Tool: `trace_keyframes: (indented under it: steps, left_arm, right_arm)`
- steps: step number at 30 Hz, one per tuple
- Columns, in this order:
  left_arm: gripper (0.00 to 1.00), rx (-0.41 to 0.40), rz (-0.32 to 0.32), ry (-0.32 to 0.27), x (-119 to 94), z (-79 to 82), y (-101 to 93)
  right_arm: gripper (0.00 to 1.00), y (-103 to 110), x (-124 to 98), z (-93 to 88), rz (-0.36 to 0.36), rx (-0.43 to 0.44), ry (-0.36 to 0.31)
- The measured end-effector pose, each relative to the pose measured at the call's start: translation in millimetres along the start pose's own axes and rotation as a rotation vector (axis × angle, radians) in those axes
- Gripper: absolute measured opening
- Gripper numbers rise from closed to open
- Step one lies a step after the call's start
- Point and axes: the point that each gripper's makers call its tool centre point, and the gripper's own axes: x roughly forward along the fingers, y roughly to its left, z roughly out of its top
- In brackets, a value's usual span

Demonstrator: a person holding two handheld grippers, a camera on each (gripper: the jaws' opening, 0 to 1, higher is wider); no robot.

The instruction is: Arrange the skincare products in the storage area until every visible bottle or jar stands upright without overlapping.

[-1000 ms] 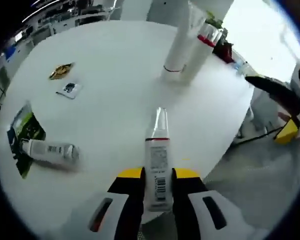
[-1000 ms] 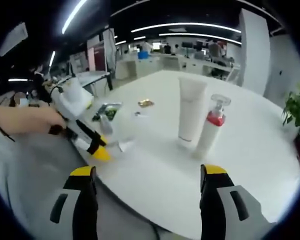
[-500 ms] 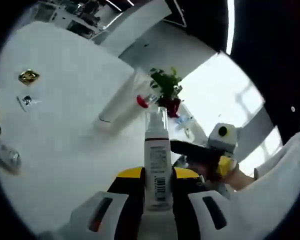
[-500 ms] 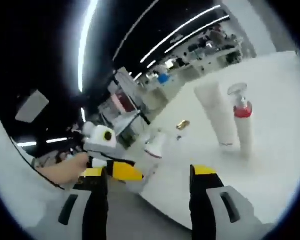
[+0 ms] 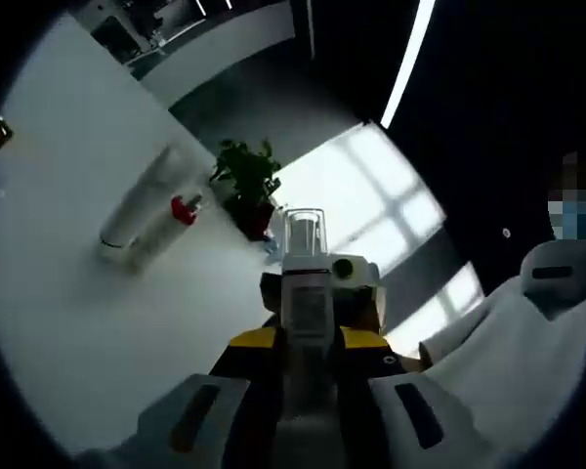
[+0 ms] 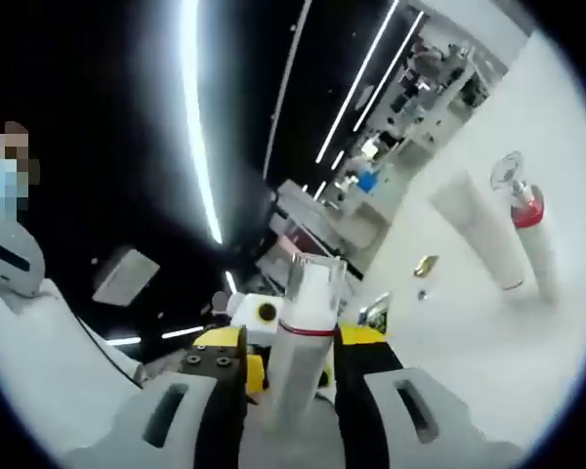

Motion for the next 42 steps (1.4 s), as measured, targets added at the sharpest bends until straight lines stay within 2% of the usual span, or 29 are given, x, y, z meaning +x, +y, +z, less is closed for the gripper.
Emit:
trace_keyframes:
  steps: [5, 6, 7, 8, 10, 11, 14, 18, 23, 25, 26, 28, 32, 35, 36, 42]
  left_arm:
    - [0.24, 0.012, -0.005, 0.011, -4, 2.5, -0.1]
    - [0.24, 0.011, -0.016, 0.024, -5, 1.4, -1.3]
    - [0.24, 0.006, -0.032, 0.039, -5, -0.6, -4.5]
    - [0.24, 0.003, -0.021, 0.04, -6, 0.8, -0.7]
    - [0.24, -0.006, -0.012, 0.052, -7, 0.0, 2.6]
    - [0.24, -0.005, -0.016, 0.059, -8, -0.5, 3.0]
    - [0.24, -0.002, -0.005, 0.098, -11, -4.4, 7.6]
    - [0.23, 0.016, 0.017, 0.117, -12, -3.0, 12.4]
    - [0.25, 0.151, 0.189, 0.104, -16, 9.4, 32.3]
    - [0.23, 0.2, 0.235, 0.096, -16, 14.9, 34.5]
    - [0.23, 0.248, 0.289, 0.084, -18, 19.3, 39.3]
    - [0.23, 0.363, 0.338, 0.072, -21, 25.4, 40.7]
    - [0.22, 0.43, 0.431, 0.04, -29, 32.1, 46.5]
    - [0.21, 0.486, 0.472, 0.031, -34, 36.6, 49.6]
    - [0.21, 0.53, 0.502, 0.037, -36, 37.3, 49.4]
    - [0.2, 0.662, 0.614, 0.023, -40, 44.0, 52.5]
  right_arm:
    - [0.27, -1, 5, -1.5, -0.001, 0.013, 0.003]
    - [0.25, -1, 7, -2.0, 0.0, -0.008, 0.006]
    - [0.23, -8, 6, -2.1, -0.043, -0.066, 0.01]
    - [0.23, -2, 9, -2.5, -0.018, -0.028, 0.008]
    - [0.22, -6, 8, -7.5, -0.06, 0.035, 0.035]
    - [0.21, -5, 8, -7.2, -0.051, 0.021, 0.034]
    - [0.21, -11, 7, -13.4, -0.108, 0.075, 0.055]
    - [0.2, -19, 7, -11.2, -0.205, 0.037, 0.014]
    - [0.2, -36, 6, -1.5, -0.393, -0.099, -0.02]
    - [0.2, -39, 8, -0.7, -0.449, -0.115, -0.029]
    - [0.2, -40, 8, 0.6, -0.47, -0.131, -0.035]
    - [0.2, -39, 14, 3.9, -0.518, -0.216, -0.036]
    - [0.19, -41, 21, 6.9, -0.606, -0.297, -0.031]
    - [0.19, -41, 28, 4.2, -0.649, -0.298, -0.043]
    - [0.19, -43, 29, 3.9, -0.668, -0.3, -0.046]
    - [0.2, -47, 34, 6.8, -0.737, -0.268, -0.12]
